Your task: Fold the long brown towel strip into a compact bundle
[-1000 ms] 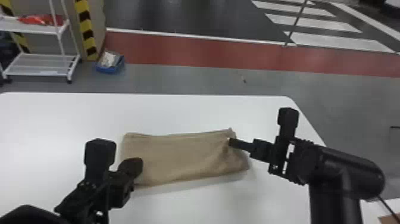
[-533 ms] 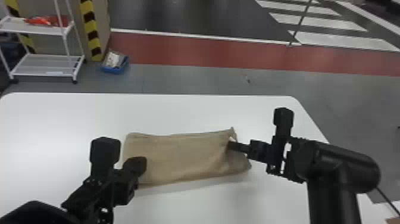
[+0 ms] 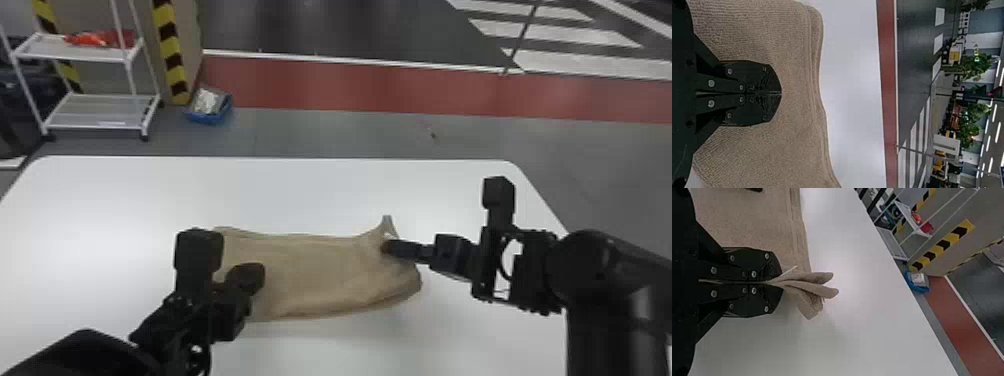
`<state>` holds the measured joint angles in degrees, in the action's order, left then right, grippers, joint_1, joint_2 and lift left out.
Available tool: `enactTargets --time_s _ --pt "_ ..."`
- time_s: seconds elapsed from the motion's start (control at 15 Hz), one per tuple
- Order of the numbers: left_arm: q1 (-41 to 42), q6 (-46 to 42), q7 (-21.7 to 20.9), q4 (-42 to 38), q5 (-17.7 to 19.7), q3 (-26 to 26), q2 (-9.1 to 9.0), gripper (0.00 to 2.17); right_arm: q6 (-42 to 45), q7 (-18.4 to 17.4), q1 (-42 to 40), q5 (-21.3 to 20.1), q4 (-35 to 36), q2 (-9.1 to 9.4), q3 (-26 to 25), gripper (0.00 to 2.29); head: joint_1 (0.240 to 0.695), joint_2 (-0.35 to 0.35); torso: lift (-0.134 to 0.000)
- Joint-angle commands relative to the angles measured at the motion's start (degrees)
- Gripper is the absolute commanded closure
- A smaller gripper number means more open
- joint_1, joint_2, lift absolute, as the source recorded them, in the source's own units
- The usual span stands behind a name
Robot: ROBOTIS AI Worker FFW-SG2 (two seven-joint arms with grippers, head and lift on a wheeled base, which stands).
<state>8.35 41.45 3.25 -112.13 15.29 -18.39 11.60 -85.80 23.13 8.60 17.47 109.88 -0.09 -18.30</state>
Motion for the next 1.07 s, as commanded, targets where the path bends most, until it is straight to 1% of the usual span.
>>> enactTargets --time_s 0.0,0.13,0.27,0.33,0.4,0.53,0.73,0.87,1.0 --pt "0.0 0.0 -0.08 0.07 0.35 -0.25 -0.09 1.92 -4.16 -0.1 0.19 2.92 3.41 0.14 -0.42 1.42 0.695 -0.134 -0.125" --pt "0.18 0.0 -0.35 -0.19 0.44 -0.34 -0.09 1.92 -4.28 -0.54 0.63 3.62 4.38 0.14 -1.39 1.42 0.695 -0.127 -0.125" --pt "1.23 0.0 -0.35 -1.68 0.53 0.54 0.35 1.91 -4.28 -0.63 1.07 3.97 4.2 0.14 -2.97 1.42 0.695 -0.13 -0.125" --pt "1.5 0.0 -0.52 -2.3 0.7 0.98 0.53 1.91 -4.28 -0.63 1.34 4.06 3.41 -0.35 -3.67 1.42 0.695 -0.134 -0.125" --pt "1.5 0.0 -0.61 -2.65 1.23 1.33 0.7 1.91 -4.28 -0.71 1.6 4.24 2.79 -1.23 -4.46 1.42 0.695 -0.136 -0.125" --pt "1.58 -0.17 -1.4 -2.65 1.85 1.86 0.79 1.91 -4.28 -0.8 1.95 4.76 2.27 -1.85 -5.17 1.42 0.695 -0.147 -0.125" --pt "1.41 0.0 -2.54 -2.56 2.55 2.04 0.7 1.91 -4.28 -0.8 2.48 4.85 2.35 -1.85 -5.34 1.42 0.695 -0.161 -0.125" --pt "0.97 0.0 -2.81 -1.16 2.46 1.86 0.26 1.92 -4.28 -0.8 2.57 6.35 2.71 -1.76 -5.34 1.42 0.695 -0.166 -0.125" --pt "0.35 -0.17 -3.07 0.78 2.29 1.33 0.18 1.92 -4.28 -0.89 2.83 7.58 3.5 -1.23 -5.43 1.42 0.695 -0.163 -0.125"
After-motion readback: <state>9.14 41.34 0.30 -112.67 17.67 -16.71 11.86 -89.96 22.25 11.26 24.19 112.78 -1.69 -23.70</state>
